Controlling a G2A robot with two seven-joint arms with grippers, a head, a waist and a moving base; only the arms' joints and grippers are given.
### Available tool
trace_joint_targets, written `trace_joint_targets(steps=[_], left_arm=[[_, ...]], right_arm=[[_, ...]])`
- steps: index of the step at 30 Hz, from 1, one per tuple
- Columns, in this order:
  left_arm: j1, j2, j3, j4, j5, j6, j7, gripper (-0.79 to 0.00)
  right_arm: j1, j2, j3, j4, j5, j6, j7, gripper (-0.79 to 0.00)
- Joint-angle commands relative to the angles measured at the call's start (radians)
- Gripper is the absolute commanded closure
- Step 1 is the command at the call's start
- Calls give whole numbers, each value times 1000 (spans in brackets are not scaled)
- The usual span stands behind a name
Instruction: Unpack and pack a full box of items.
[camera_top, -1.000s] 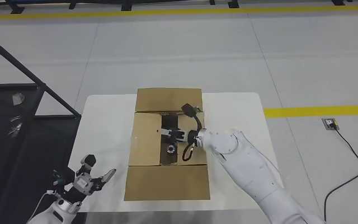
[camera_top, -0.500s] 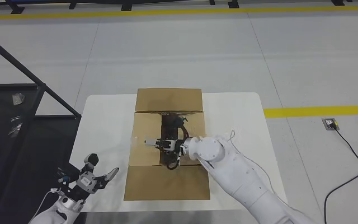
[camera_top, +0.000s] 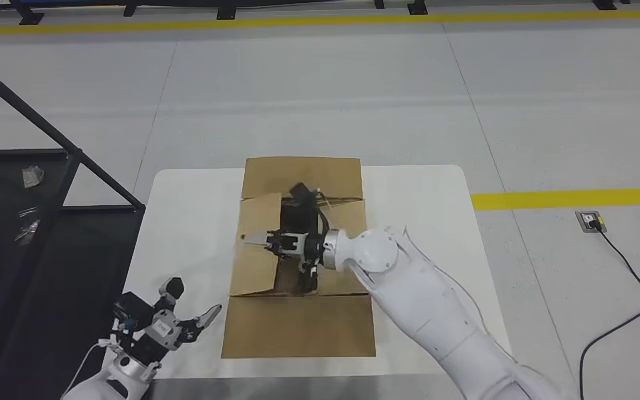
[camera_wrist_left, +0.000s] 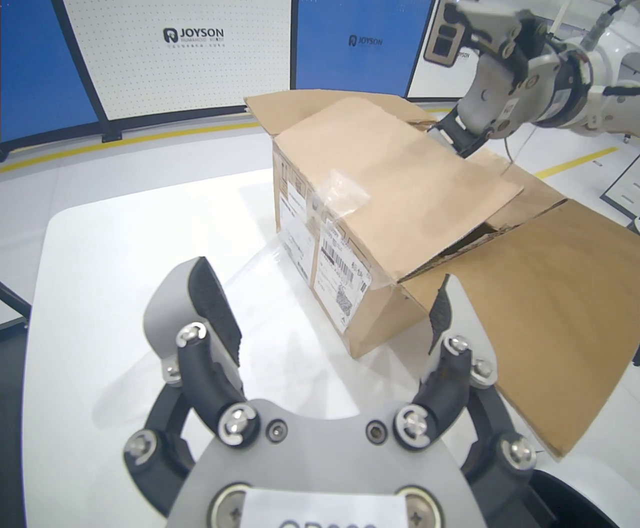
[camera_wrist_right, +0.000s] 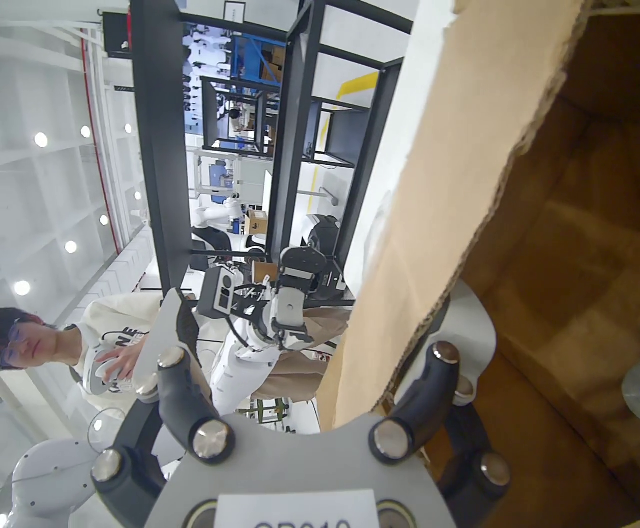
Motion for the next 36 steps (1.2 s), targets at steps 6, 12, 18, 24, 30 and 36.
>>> trace_joint_targets(steps=[6, 12, 18, 24, 30, 36], left_arm=[[-32, -6, 42, -44, -16, 71, -106, -785], [-44, -9, 64, -71, -31, 92, -137, -785], [-59, -12, 63, -85, -71, 139, -168, -785], [-72, -15, 41, -85, -146, 171, -191, -785], [-43, -13, -19, -81, -171, 188, -175, -785], [-11, -9, -82, -47, -173, 200, -182, -785]], right_arm=[[-54, 12, 15, -182, -53, 35, -8, -785], [-67, 1, -17, -253, -113, 82, -64, -785], [-52, -24, -57, -240, -108, 77, -97, -785], [-37, -39, -70, -222, -103, 44, -95, -785], [-70, -26, -23, -263, -112, 9, -64, -785], [-182, 23, 74, -430, -239, -11, -24, -785]])
